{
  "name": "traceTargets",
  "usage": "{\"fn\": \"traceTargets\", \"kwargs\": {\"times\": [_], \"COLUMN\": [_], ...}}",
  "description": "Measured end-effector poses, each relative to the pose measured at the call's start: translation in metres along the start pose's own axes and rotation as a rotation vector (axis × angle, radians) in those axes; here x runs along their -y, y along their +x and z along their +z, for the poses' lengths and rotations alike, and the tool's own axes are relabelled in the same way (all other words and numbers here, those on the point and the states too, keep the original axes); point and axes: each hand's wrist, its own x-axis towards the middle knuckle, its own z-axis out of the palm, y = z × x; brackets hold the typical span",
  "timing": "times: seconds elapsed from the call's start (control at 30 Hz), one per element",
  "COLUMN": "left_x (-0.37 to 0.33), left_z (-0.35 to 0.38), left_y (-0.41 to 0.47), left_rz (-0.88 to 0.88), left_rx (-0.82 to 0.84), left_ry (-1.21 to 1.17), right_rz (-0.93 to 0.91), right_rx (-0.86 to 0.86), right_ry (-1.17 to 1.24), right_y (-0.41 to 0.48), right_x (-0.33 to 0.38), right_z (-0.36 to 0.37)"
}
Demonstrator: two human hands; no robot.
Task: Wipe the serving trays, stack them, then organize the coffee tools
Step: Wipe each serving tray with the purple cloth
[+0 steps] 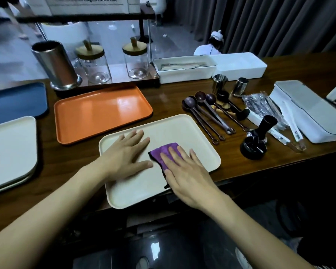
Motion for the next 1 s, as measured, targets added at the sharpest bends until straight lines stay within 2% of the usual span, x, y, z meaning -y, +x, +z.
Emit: {"fn": "traceTargets", "kwargs": {"times": [0.07, 0.2, 0.43, 0.53, 0.73, 0.8, 1.0], "left_x": [-0.001, -0.010, 0.009, 0.010, -0.009, -0.017, -0.044], "left_z": [0.000, 0.014, 0.018, 0.018, 0.021, 0.030, 0.041], "left_y": [-0.034, -0.089, -0.083, -0.083, -0.102, -0.108, -0.117], "left_rz": [-0.019, -0.051, 0.021, 0.001, -0.315, -0.379, -0.523], "left_rx": [-0.021, 0.082, 0.030, 0.026, -0.011, -0.078, -0.176], "left_ry": [0.022, 0.031, -0.002, -0.068, -0.276, -0.327, -0.418], "right_rz": [0.009, -0.012, -0.069, -0.123, -0.344, -0.434, -0.665], "right_rx": [0.014, 0.025, 0.033, 0.083, 0.232, 0.260, 0.311], "right_ry": [0.015, -0.023, 0.110, 0.210, 0.284, 0.309, 0.162], "right_y": [-0.001, 0.000, -0.004, -0.002, -0.002, -0.004, 0.009], "right_x": [0.002, 0.000, -0.086, -0.100, -0.113, -0.112, -0.079], "right_z": [-0.002, -0.002, -0.017, -0.026, -0.042, -0.040, -0.027]}}
